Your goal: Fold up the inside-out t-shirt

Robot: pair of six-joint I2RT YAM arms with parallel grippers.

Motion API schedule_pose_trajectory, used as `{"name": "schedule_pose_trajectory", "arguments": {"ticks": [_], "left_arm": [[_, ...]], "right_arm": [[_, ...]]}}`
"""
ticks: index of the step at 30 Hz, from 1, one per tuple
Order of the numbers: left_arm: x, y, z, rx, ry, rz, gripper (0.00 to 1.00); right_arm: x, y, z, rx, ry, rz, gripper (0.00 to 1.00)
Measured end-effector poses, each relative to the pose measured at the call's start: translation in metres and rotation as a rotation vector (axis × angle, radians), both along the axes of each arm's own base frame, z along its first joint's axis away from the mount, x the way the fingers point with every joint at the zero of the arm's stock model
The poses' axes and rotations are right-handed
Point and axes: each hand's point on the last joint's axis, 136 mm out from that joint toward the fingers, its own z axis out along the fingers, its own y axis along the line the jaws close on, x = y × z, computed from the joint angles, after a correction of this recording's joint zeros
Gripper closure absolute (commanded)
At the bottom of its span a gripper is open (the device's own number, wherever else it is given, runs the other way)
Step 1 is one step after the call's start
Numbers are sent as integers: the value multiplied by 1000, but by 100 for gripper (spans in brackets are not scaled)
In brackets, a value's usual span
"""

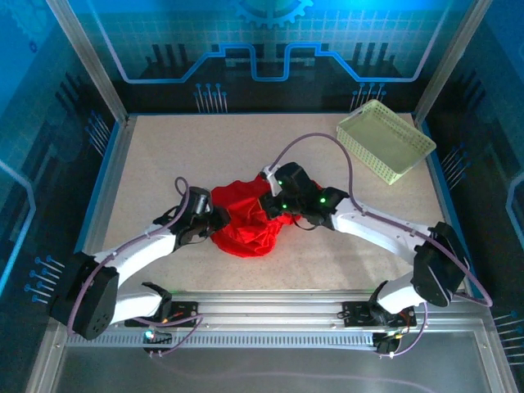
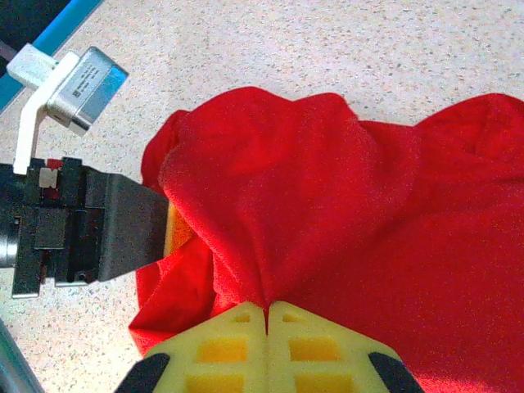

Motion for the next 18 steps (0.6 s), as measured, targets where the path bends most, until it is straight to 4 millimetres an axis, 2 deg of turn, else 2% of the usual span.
{"name": "schedule_pose_trajectory", "arguments": {"ticks": [1, 3, 5, 8, 9, 12, 14, 16, 18], "left_arm": [[1, 0, 2, 0, -9, -5, 99], [2, 2, 9, -1, -34, -11, 100], [4, 6, 24, -1, -83, -14, 100], [7, 14, 70, -8, -230, -27, 100], [6, 16, 92, -14, -306, -35, 100], [-7, 23, 159, -27, -542, -55, 100], [-18, 31, 187, -18, -657, -49, 100], [-24, 40, 200, 2, -712, -31, 100], [-22, 48, 195, 33, -701, -7, 100]], "right_arm": [[2, -5, 3, 11, 3, -19, 100], [7, -20, 8, 34, 14, -69, 100], [14, -41, 17, 63, 24, -132, 100], [23, -74, 40, 116, 7, -221, 100], [23, -83, 49, 132, -2, -241, 100], [16, -98, 72, 164, -25, -269, 100], [13, -104, 83, 178, -33, -283, 100], [14, -109, 87, 187, -36, -298, 100], [15, -112, 83, 183, -19, -311, 100]]}}
